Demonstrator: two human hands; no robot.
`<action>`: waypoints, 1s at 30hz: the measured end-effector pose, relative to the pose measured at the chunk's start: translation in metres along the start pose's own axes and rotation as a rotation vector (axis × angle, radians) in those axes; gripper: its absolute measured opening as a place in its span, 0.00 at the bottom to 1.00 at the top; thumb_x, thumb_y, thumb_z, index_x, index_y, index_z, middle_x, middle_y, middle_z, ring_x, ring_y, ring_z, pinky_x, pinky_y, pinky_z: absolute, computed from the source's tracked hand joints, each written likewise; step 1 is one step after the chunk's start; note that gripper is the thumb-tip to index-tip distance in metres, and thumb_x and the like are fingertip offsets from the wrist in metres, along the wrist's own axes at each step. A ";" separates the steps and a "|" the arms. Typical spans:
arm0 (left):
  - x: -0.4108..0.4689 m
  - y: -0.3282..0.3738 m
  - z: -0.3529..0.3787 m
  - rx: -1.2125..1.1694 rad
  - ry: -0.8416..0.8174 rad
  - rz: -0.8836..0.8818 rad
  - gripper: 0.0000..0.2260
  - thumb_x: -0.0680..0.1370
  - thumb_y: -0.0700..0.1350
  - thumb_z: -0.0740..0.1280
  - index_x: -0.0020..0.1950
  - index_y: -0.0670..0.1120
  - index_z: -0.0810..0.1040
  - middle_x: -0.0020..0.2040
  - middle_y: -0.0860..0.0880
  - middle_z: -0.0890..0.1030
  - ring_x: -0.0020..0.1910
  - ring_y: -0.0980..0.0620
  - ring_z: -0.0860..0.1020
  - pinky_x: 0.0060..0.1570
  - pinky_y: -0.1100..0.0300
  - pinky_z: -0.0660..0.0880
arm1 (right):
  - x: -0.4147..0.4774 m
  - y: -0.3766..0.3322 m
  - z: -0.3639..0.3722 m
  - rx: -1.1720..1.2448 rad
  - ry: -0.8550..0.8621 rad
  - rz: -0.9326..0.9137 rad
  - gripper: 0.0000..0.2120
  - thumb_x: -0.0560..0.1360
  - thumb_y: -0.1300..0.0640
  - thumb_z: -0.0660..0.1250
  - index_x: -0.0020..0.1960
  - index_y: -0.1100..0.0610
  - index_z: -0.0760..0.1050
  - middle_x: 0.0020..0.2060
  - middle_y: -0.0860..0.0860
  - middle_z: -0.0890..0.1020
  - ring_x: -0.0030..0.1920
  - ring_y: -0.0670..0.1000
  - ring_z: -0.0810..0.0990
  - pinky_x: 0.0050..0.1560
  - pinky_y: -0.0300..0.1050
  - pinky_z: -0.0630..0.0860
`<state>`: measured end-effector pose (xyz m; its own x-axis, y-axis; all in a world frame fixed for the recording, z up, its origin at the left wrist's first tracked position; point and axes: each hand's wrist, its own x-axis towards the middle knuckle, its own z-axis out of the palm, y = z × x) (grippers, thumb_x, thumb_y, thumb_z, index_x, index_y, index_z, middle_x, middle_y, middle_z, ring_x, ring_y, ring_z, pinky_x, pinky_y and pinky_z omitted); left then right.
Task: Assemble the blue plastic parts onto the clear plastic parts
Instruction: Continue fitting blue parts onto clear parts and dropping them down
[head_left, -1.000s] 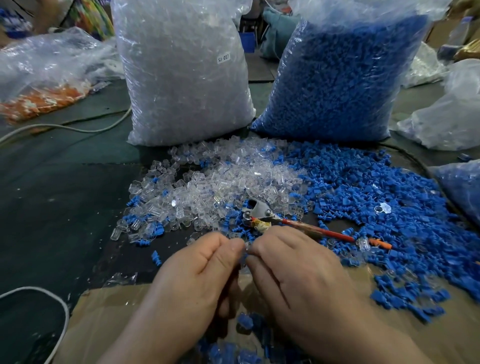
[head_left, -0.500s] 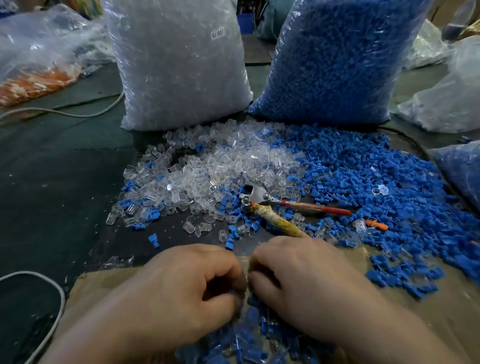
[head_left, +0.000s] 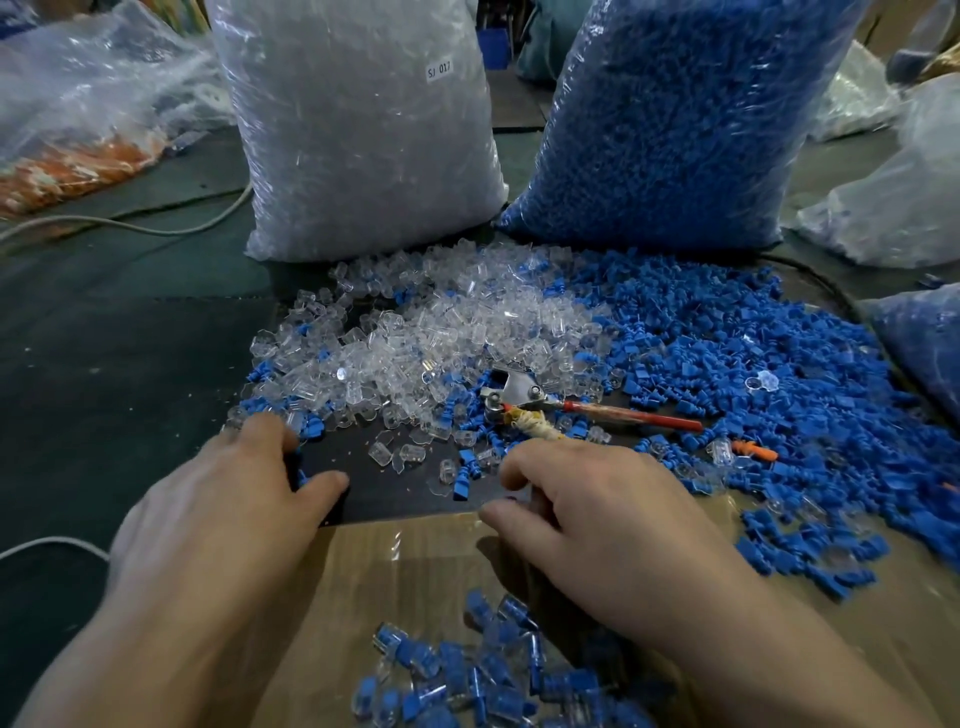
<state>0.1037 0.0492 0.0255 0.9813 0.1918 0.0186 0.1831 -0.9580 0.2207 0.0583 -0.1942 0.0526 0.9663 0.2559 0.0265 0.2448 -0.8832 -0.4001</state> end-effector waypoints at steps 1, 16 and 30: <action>-0.001 0.003 0.000 -0.015 -0.009 0.017 0.12 0.76 0.64 0.67 0.50 0.58 0.71 0.45 0.56 0.78 0.45 0.49 0.78 0.42 0.52 0.77 | 0.002 0.000 0.002 -0.008 0.003 -0.006 0.15 0.77 0.35 0.57 0.53 0.45 0.70 0.45 0.41 0.77 0.46 0.45 0.76 0.47 0.49 0.75; -0.023 0.049 0.004 -0.118 0.134 0.376 0.16 0.74 0.57 0.69 0.62 0.59 0.80 0.52 0.57 0.73 0.50 0.54 0.74 0.44 0.59 0.70 | 0.019 -0.008 0.018 -0.099 0.015 -0.090 0.15 0.77 0.39 0.60 0.59 0.45 0.69 0.47 0.45 0.75 0.48 0.51 0.76 0.40 0.48 0.65; -0.024 0.053 0.014 -0.376 0.078 0.377 0.03 0.77 0.55 0.66 0.49 0.60 0.76 0.47 0.61 0.75 0.46 0.62 0.74 0.40 0.65 0.68 | 0.040 -0.009 0.025 -0.248 0.021 -0.115 0.05 0.79 0.53 0.59 0.45 0.48 0.64 0.34 0.45 0.62 0.34 0.51 0.65 0.28 0.43 0.55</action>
<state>0.0910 -0.0095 0.0233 0.9649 -0.1218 0.2327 -0.2290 -0.8239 0.5183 0.0931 -0.1662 0.0341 0.9318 0.3544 0.0787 0.3627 -0.9186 -0.1567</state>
